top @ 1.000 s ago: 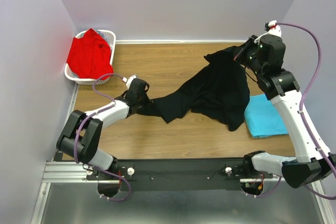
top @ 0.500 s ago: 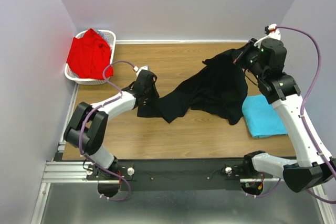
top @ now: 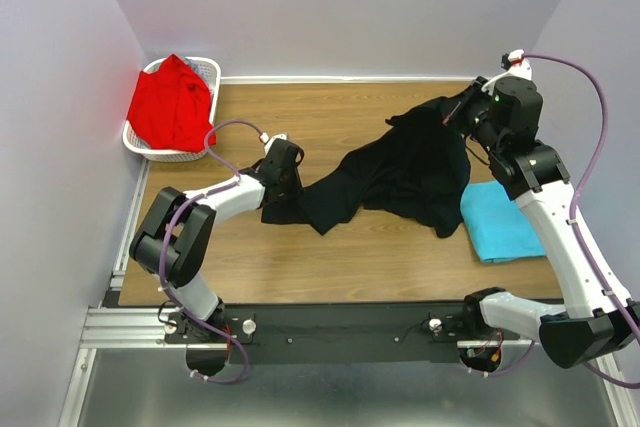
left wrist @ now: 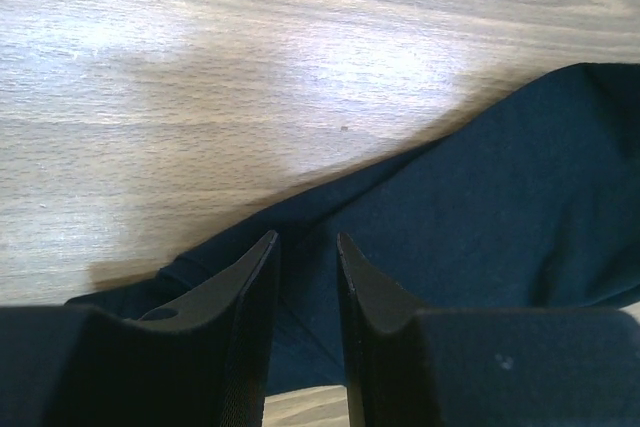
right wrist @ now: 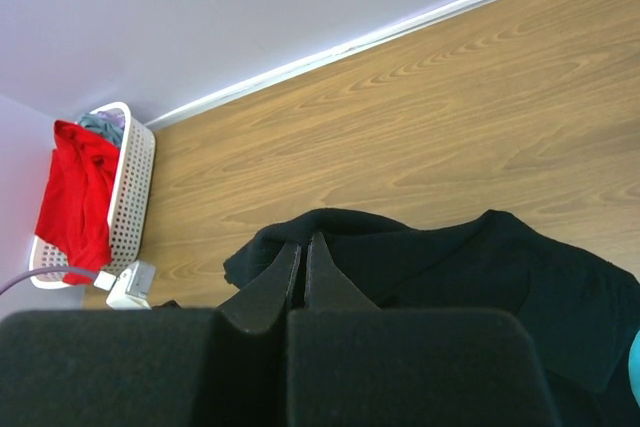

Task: Fold and stack the t-shirts
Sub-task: Flatten the tshirt out

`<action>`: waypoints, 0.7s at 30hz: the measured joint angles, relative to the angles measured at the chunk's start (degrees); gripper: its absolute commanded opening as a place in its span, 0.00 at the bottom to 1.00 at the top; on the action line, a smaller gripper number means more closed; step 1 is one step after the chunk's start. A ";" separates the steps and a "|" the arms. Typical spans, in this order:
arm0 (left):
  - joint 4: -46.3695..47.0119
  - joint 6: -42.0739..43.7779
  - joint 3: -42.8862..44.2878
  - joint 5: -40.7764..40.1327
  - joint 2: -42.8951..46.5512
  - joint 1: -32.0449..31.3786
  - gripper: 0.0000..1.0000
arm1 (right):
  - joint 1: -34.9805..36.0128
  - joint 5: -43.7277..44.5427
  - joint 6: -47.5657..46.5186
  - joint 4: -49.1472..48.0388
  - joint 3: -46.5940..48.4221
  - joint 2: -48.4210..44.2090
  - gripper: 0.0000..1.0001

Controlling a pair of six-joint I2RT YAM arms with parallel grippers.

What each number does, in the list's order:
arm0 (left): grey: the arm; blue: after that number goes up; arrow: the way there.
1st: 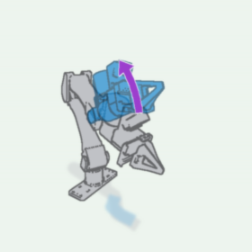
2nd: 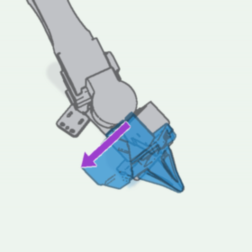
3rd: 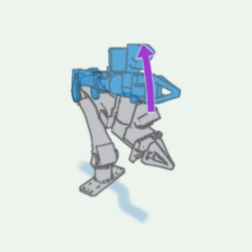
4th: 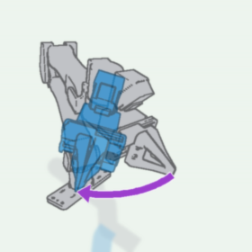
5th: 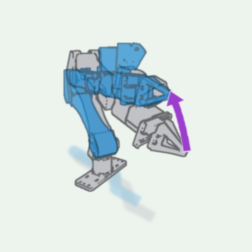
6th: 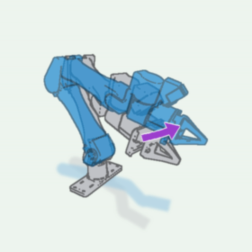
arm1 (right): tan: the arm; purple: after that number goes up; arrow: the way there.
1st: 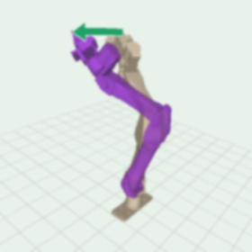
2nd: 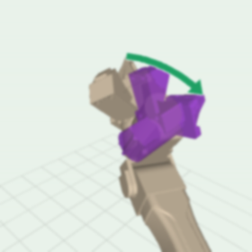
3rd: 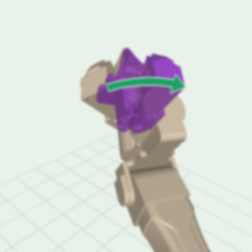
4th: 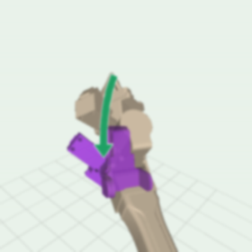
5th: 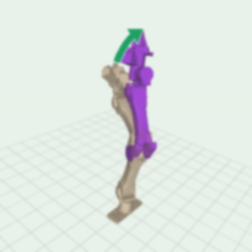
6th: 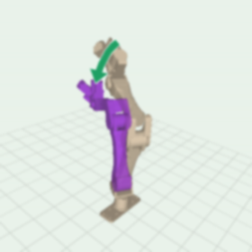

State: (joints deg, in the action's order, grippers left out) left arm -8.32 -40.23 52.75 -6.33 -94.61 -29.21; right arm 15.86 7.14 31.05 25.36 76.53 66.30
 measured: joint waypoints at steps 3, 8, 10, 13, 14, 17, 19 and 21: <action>0.00 0.04 -0.20 -0.52 -0.07 -0.07 0.37 | 0.00 -0.02 0.00 -0.02 0.00 0.00 0.00; 0.02 0.17 -0.72 -1.25 -0.07 -0.07 0.37 | 0.00 -0.35 0.00 -0.02 -0.04 0.00 0.00; -0.02 0.22 -0.83 -1.60 -0.09 -0.07 0.37 | 0.00 -0.42 0.00 -0.04 -0.09 0.00 0.00; 0.00 0.42 -0.83 -1.79 -0.15 -0.07 0.37 | 0.00 -0.46 0.00 -0.04 -0.11 0.00 0.00; 0.02 0.52 -0.83 -1.79 -0.17 -0.07 0.37 | 0.00 -0.46 0.00 -0.04 -0.11 0.00 0.00; 0.04 1.03 -0.83 -1.75 -0.35 -0.15 0.37 | 0.00 -0.46 0.00 -0.09 -0.17 0.00 0.00; 0.04 1.40 -0.83 -1.66 -0.39 -0.31 0.37 | 0.00 -0.46 0.02 -0.20 -0.33 0.00 0.00; 0.04 1.84 -0.83 -1.46 -0.39 -0.68 0.37 | 0.00 -0.46 0.02 -0.26 -0.46 0.00 0.01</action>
State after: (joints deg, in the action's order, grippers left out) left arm -8.27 -38.39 51.92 -7.79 -95.00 -29.89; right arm 15.86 6.68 31.07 25.10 76.07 66.30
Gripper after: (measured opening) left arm 0.370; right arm 0.011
